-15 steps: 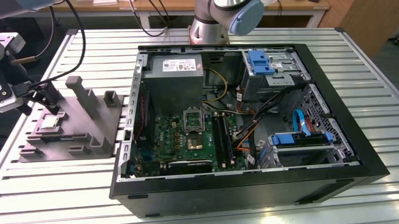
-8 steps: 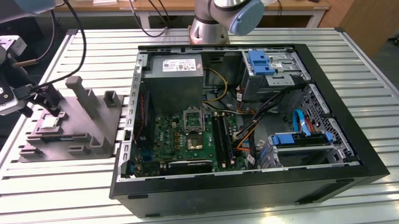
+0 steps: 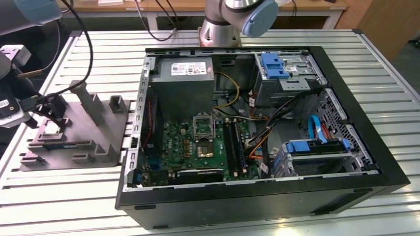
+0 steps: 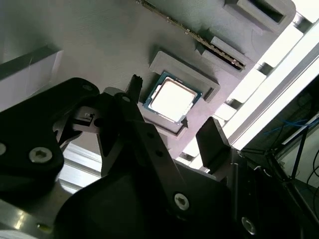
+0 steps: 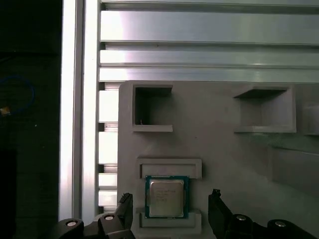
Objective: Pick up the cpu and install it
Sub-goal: 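Pick up the cpu and move it towards the insertion slot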
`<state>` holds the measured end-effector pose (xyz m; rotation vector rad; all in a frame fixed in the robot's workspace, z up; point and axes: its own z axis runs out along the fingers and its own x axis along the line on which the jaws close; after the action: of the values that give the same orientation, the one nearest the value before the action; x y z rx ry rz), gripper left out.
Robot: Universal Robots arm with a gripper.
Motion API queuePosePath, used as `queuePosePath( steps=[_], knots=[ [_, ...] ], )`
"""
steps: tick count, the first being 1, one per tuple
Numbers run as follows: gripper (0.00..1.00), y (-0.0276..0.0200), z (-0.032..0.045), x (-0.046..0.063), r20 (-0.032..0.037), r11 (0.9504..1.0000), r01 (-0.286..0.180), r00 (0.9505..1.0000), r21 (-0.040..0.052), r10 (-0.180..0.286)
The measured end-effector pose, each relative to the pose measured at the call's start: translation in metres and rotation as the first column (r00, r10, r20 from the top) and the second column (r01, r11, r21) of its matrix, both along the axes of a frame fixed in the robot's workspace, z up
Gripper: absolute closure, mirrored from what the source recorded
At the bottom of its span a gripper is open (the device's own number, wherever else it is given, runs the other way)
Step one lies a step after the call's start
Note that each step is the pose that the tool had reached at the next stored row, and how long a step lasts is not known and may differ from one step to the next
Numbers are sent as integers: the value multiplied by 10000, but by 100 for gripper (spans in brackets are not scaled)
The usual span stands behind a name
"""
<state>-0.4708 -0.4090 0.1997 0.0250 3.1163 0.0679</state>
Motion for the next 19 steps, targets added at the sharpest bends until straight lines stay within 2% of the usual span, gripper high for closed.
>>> queuePosePath(
  steps=[5, 11, 15, 19],
  knots=[
    [29, 2, -58, 0, 0, 10000, 98, 10000, -1, -98],
    [29, 29, -120, 0, -5, 9998, 185, 9998, -7, -185],
    [29, 56, -167, 0, -11, 9997, 210, 9998, -89, -210],
    [29, 56, -190, -11, -14, 9997, 210, 9998, -98, -210]
  ],
)
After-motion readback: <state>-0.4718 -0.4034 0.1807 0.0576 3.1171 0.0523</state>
